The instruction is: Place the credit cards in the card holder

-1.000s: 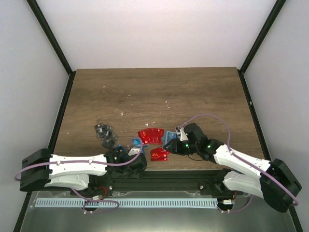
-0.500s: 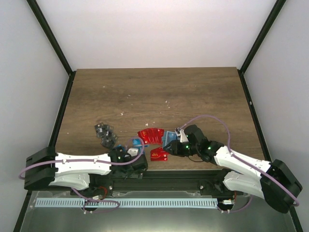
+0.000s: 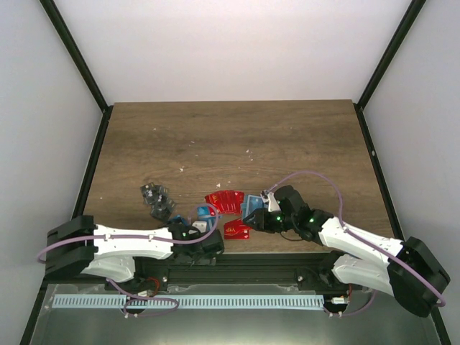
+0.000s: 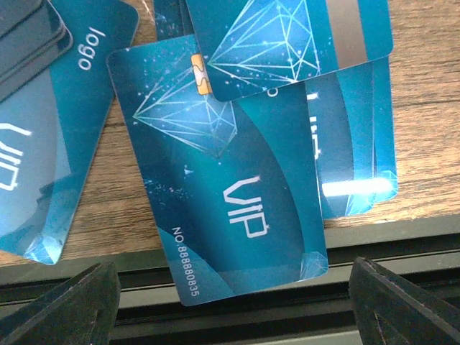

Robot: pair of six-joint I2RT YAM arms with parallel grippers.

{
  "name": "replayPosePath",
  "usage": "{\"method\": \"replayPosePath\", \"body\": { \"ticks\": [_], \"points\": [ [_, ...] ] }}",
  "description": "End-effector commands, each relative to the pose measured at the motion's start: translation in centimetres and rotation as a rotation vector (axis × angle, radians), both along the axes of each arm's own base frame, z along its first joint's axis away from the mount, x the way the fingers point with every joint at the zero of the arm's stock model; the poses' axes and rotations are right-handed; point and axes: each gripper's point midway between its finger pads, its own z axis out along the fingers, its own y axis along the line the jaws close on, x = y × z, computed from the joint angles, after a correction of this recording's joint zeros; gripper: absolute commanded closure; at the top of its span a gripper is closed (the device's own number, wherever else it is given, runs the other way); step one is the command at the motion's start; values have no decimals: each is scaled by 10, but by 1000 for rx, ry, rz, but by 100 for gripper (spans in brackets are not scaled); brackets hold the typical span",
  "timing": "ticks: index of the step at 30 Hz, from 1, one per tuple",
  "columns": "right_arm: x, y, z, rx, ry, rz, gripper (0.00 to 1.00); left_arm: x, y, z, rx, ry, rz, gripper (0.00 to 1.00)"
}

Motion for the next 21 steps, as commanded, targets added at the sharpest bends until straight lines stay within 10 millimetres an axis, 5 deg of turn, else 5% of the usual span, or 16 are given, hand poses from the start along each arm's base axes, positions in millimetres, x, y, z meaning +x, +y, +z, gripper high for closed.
{"method": "replayPosePath", "body": {
  "ticks": [1,21],
  "points": [
    [0,3,5,8,-34,23,62,-3,-7,-6,-21,30,43,11],
    [-4,0,-2,0,-52,38,62,20,-11,-16,100,-44,84,15]
  ]
}}
